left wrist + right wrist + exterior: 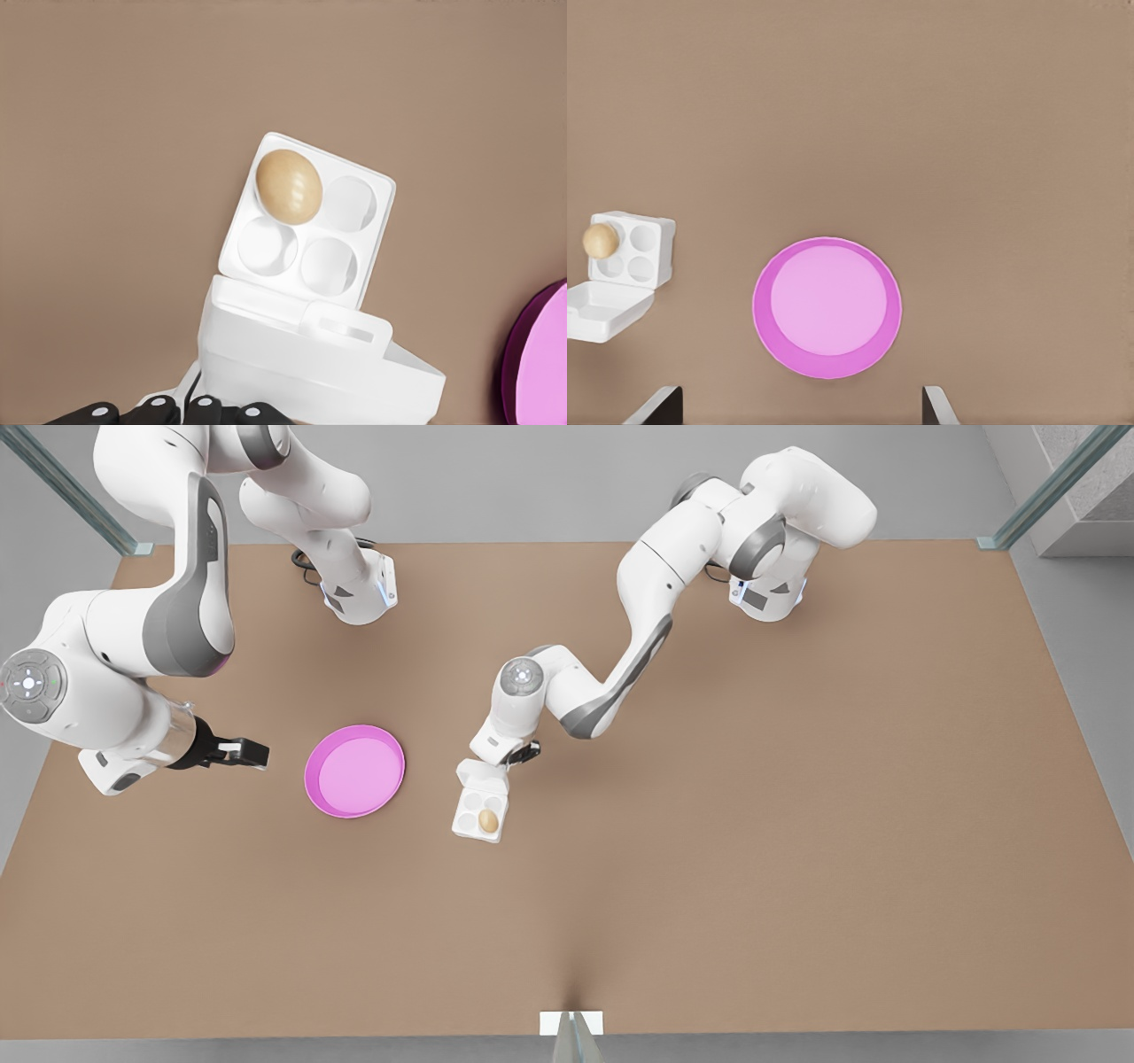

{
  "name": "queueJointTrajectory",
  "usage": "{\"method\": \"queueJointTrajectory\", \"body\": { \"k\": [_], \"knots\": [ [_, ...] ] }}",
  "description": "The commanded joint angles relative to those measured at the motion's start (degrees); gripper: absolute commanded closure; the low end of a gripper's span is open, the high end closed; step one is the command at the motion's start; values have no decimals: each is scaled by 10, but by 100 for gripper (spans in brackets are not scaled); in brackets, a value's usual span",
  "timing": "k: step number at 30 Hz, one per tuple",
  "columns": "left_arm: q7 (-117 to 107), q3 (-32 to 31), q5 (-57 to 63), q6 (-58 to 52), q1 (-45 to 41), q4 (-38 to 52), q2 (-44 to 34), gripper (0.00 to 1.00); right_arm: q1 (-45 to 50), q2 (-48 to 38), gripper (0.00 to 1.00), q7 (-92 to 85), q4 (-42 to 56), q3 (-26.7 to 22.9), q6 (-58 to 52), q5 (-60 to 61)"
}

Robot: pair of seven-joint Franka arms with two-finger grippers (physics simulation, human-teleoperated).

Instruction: Pack egg into the box and close the box lid

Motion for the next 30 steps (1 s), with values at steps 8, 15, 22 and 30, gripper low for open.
{"method": "queueJointTrajectory", "body": {
  "k": [8, 15, 22, 30],
  "knots": [
    [-25, -4, -1, -2, -2, 10, 1, 79, 7, -1, 0, -3, -1, 0, -1, -2],
    [-27, -4, -3, 0, 10, 41, 16, 79, 36, 20, 0, -3, 4, 0, -5, -73],
    [-24, -6, -2, 1, 35, 62, 31, 79, 35, 20, 0, 0, 3, 0, -6, -67],
    [217, 11, -131, -499, 349, 94, -68, 0, 33, 20, 0, -3, 4, 0, -7, -67]
  ]
}}
